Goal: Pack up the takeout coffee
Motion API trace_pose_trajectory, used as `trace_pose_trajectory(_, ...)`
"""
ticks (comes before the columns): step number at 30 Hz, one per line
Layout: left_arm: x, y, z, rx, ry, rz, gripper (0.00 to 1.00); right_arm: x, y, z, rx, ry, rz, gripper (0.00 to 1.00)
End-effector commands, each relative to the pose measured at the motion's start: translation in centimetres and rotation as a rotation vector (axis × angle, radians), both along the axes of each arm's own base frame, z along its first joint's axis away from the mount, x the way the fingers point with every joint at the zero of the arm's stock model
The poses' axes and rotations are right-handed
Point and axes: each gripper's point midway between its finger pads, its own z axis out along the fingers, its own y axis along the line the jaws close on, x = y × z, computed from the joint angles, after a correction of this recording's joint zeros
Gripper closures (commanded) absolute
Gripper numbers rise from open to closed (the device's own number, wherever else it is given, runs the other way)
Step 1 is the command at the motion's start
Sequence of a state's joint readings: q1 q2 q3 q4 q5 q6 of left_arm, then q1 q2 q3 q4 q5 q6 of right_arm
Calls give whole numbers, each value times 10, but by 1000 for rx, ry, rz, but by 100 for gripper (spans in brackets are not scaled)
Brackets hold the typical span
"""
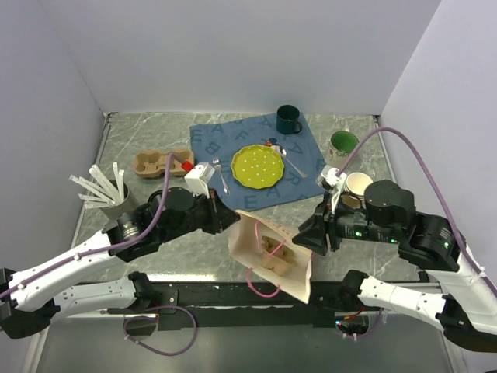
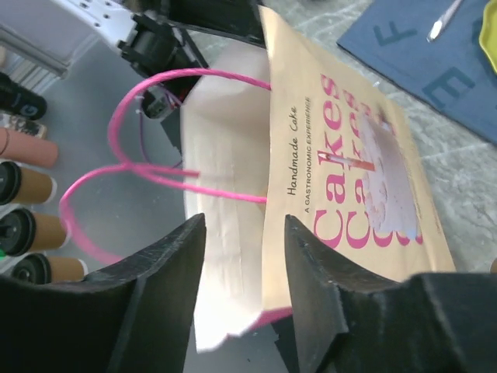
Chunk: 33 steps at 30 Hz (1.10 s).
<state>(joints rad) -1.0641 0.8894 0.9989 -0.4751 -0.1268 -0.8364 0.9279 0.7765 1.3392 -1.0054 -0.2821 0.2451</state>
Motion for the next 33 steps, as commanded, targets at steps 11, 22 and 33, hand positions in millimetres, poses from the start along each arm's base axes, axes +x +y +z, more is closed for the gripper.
trace_pose_trajectory(11,17,-4,29,-8,32,105,99,-33,13,7,-27,-43,247,55)
trace_pose_trajectory(22,15,-1,27,15,56,112,98,-32,19,-27,-174,-114,273,58)
trace_pose_trajectory(33,14,3,25,0,46,112,97,3,12,-70,-313,-237,123,56)
